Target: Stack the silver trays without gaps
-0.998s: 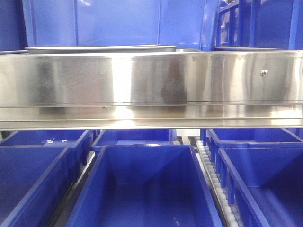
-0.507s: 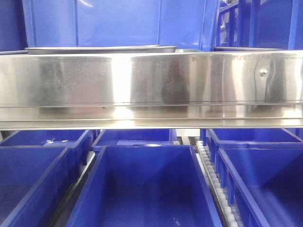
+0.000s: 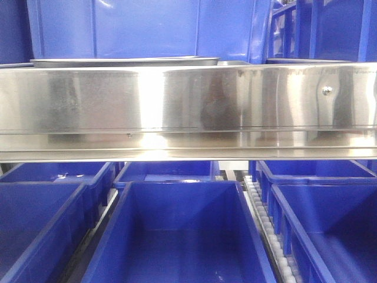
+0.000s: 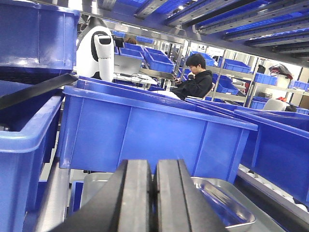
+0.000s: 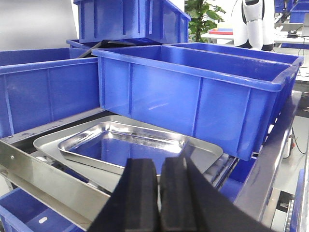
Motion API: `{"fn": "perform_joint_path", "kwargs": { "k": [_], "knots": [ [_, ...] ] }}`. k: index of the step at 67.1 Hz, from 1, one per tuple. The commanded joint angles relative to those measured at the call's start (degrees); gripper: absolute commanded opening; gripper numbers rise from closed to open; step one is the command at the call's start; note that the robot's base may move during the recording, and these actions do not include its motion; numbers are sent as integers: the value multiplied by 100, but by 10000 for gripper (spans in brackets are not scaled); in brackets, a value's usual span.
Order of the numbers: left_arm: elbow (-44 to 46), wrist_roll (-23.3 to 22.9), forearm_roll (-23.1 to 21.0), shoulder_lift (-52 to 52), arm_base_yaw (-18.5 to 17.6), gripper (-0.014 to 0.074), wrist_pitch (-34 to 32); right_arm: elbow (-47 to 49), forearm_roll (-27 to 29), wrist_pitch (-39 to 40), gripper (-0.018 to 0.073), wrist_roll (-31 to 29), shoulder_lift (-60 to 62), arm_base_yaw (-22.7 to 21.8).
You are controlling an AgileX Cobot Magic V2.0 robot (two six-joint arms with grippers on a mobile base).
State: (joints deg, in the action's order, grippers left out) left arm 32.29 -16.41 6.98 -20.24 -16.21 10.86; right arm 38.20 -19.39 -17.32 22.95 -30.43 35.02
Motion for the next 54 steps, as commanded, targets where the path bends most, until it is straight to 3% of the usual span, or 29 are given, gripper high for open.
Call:
{"fn": "perform_joint_path", "kwargs": {
  "k": [1,19,23,32,39,51,54],
  "knots": [
    [-15,-21,18,34,-11,-7,-77,-12,-43,146,-17,-59,42,13],
    [-15,-21,18,34,-11,-7,-77,-80,-43,164,-17,-74,242,-71],
    [-15,-21,18,34,-11,-7,-77,-202,-43,151,-17,-466,410,-257],
    [-15,-21,18,34,-11,-7,-77,-785,618,141,-17,-819,939,-1228],
    [-15,-21,18,34,-11,-7,-77,-1292,815,416,-17,-1224,1201,-1908],
    [-15,-21,18,34,-11,-7,-77,-2207,2266,1522,-17,-2694,1554,-2824],
    [-15,-21,18,34,-11,-7,-77,-2436,2325,1818,-17,-2873,1572,-3007]
  ]
}}
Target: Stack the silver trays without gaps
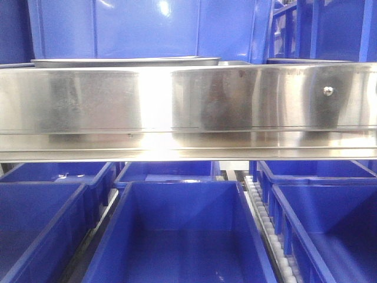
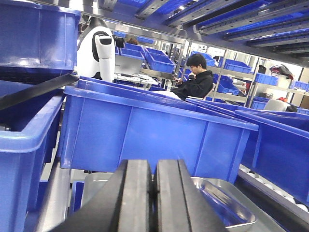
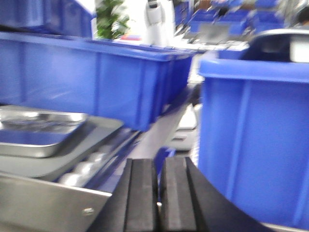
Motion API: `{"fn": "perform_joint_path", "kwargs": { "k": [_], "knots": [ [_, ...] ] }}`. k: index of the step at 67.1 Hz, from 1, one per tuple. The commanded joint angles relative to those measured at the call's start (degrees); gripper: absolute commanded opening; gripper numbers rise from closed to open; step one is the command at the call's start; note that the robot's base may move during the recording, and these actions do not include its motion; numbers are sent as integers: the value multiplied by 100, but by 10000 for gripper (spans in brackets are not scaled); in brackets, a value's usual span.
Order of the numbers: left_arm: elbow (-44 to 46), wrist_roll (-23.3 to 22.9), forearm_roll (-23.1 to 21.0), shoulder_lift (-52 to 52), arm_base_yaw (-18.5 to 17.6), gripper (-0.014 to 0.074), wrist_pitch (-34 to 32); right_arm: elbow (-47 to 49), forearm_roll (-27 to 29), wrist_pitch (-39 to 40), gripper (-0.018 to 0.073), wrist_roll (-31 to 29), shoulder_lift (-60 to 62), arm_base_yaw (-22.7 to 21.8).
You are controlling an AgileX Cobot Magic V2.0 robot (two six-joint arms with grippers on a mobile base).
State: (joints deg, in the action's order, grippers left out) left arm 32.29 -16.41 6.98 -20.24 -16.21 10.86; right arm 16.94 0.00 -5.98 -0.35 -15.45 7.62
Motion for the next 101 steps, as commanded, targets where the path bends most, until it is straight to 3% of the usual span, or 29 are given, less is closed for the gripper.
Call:
{"fn": "perform_joint_path", "kwargs": {
  "k": [1,12,21,39,42,49,101],
  "knots": [
    [-15,-21,18,34,-11,-7,-77,-400,386,768,-17,-543,75,-346],
    [-15,-21,18,34,-11,-7,-77,-970,422,1031,-17,-543,75,-926],
    [-15,-21,18,34,-11,-7,-77,-1237,421,1088,-17,-521,231,-1157],
    [-15,-21,18,34,-11,-7,-77,-1694,421,985,-17,-521,1545,-1217],
    [-15,-21,18,34,-11,-7,-77,-1694,421,447,-17,-521,1545,-1217],
    [-15,-21,18,44,-11,-7,-116,-1694,421,121,-17,-409,1545,-1139],
    [-15,-21,18,44,-11,-7,-116,-1694,421,87,-17,-409,1545,-1088]
  ]
}}
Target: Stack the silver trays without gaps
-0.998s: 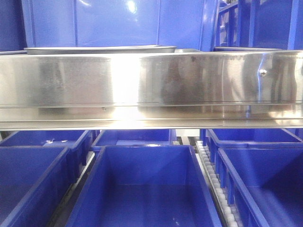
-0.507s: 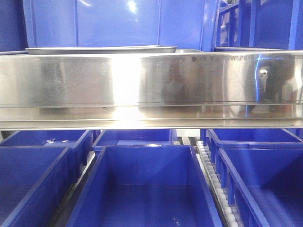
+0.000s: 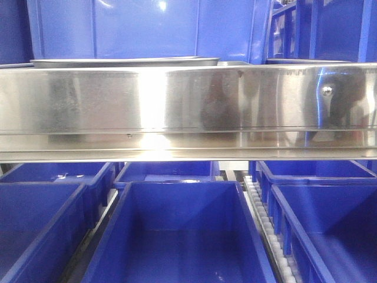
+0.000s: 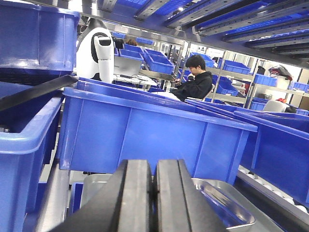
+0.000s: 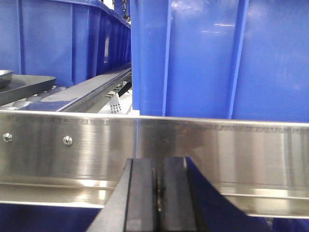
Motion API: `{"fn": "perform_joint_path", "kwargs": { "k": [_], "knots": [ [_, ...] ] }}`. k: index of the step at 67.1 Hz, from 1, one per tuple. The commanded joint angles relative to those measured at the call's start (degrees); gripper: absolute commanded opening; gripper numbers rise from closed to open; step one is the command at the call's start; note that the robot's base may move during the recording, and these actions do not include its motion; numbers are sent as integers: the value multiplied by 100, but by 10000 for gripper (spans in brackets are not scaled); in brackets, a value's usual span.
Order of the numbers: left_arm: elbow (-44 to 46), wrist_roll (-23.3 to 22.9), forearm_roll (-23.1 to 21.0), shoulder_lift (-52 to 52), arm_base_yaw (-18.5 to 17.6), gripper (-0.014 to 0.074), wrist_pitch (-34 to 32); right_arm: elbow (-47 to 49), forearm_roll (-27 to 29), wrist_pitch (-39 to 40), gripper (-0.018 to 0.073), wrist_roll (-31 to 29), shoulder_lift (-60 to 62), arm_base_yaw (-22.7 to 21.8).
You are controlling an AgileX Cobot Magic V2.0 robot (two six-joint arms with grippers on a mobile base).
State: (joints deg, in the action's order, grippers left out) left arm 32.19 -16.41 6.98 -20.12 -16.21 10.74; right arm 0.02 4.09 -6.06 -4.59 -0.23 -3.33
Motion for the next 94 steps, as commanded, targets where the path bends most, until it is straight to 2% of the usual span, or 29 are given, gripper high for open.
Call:
{"fn": "perform_joint_path", "kwargs": {
  "k": [1,26,30,33,39,46,50,56,65,70,79,87,94],
  "knots": [
    [-5,-21,18,33,-11,-7,-104,-2,12,95,-17,15,23,7],
    [-5,-21,-12,33,-11,-7,-101,-2,12,95,-17,15,23,7],
    [-5,-21,286,46,54,-7,-106,-2,12,95,-17,15,23,7],
    [-5,-21,755,61,125,-7,-117,-2,12,95,-17,15,23,7],
    [-5,-21,1364,61,221,-7,42,-2,12,95,-17,15,23,7],
    [-102,-21,1425,84,389,-7,73,-2,12,95,-17,15,23,7],
    [-230,-21,1327,122,530,-7,73,-2,12,95,-17,15,23,7],
    [-623,152,753,179,741,-7,-91,-2,12,95,-17,15,23,7],
    [-1492,905,101,342,981,-7,-1359,-2,12,95,-17,15,23,7],
    [-1860,937,-182,496,1108,-7,-1559,-2,12,95,-17,15,23,7],
    [-2457,937,-278,1086,1320,-7,-1074,-2,12,95,-17,15,23,7],
    [-2822,950,-375,1720,1320,-7,-713,-2,12,95,-17,15,23,7],
    [-2940,1329,-389,2012,1320,-7,-362,-2,12,95,-17,15,23,7]
  ]
}}
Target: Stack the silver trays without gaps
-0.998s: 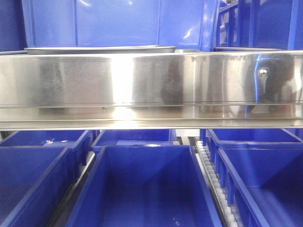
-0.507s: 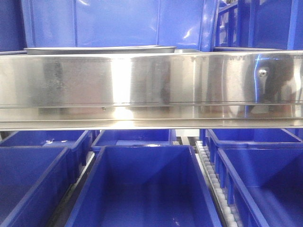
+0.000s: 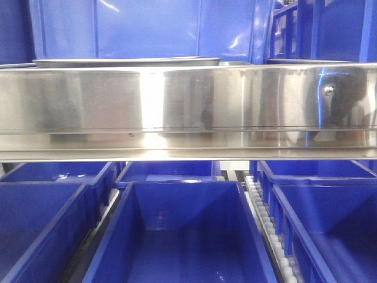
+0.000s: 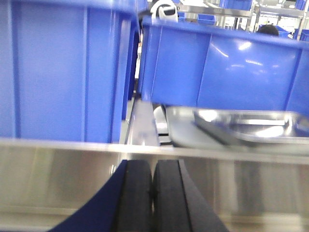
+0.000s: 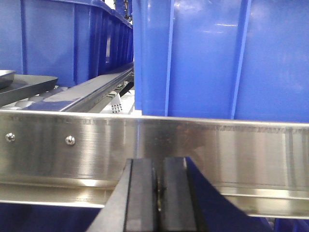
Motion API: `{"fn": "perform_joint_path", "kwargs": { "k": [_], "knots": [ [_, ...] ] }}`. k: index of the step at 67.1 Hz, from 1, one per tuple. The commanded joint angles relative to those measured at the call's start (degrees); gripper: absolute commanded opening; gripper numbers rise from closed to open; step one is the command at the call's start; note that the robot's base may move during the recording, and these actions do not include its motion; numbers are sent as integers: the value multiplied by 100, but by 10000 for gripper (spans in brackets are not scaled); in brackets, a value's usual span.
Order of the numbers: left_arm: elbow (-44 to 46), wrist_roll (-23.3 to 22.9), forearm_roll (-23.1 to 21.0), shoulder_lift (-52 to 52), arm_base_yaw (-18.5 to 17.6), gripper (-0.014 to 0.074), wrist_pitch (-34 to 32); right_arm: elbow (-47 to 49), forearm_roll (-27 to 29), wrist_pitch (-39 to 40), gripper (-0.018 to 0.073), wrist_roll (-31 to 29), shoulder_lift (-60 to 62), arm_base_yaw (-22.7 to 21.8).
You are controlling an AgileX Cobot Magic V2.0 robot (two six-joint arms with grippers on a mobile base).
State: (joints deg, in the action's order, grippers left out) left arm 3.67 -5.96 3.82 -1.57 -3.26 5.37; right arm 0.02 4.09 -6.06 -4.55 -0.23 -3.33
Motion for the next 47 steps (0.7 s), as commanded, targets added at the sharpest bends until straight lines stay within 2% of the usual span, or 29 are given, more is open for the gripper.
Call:
{"fn": "perform_joint_path", "kwargs": {
  "k": [1,8,17,47],
  "knots": [
    [-101,338,-99,157,24,-7,175,-2,12,95,-17,11,23,7],
    [-233,409,-141,157,24,-7,136,-2,12,95,-17,11,23,7],
    [-367,409,-209,157,24,-7,-458,-2,12,95,-17,11,23,7],
    [-367,409,-201,157,24,-7,-470,-2,12,95,-17,11,23,7]
  ]
}}
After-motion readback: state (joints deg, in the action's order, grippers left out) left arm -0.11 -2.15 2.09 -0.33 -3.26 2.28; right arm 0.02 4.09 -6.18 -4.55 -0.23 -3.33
